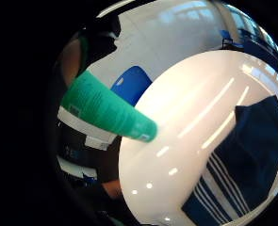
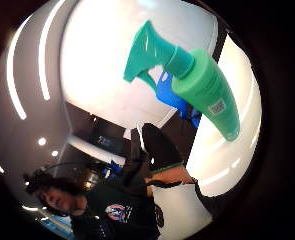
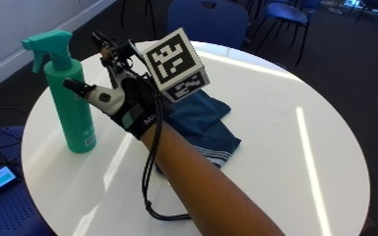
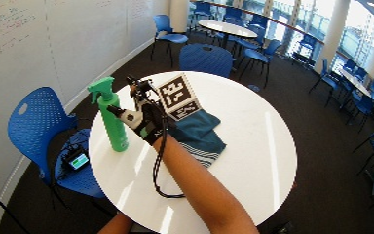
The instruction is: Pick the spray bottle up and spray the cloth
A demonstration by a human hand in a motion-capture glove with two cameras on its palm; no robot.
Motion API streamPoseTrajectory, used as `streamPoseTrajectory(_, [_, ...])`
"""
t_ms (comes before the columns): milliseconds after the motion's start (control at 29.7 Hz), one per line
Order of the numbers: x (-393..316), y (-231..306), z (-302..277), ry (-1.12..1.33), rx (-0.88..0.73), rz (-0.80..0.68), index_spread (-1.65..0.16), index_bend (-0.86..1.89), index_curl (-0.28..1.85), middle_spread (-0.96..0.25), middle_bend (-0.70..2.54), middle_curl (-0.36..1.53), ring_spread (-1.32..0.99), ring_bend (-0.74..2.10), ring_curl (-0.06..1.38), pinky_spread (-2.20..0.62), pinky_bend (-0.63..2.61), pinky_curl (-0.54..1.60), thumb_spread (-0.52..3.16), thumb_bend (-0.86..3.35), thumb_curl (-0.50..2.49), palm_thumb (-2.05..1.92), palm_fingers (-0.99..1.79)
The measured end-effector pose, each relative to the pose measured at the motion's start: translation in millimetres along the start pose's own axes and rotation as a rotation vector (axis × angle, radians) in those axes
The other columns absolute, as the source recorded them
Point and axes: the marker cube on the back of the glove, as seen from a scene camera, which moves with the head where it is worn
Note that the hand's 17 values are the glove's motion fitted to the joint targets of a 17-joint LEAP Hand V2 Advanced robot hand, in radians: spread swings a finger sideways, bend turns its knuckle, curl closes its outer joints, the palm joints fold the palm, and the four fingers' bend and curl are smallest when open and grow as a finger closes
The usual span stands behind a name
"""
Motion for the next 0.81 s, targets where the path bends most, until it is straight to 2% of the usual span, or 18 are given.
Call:
streamPoseTrajectory(437, [-61.3, 56.4, 4.5, -0.043, -0.093, -0.185, -0.44, 0.14, 0.26, -0.08, 0.19, 0.31, -0.09, 0.40, 0.33, 0.20, 0.47, 0.37, 1.04, -0.03, 0.46, 0.46, 0.26])
streamPoseTrajectory(807, [-74.1, 103.1, 6.3, -0.056, -0.190, -0.238, -0.45, 0.18, 0.28, -0.09, 0.18, 0.31, -0.07, 0.35, 0.31, 0.21, 0.41, 0.35, 1.08, -0.02, 0.43, 0.49, 0.32])
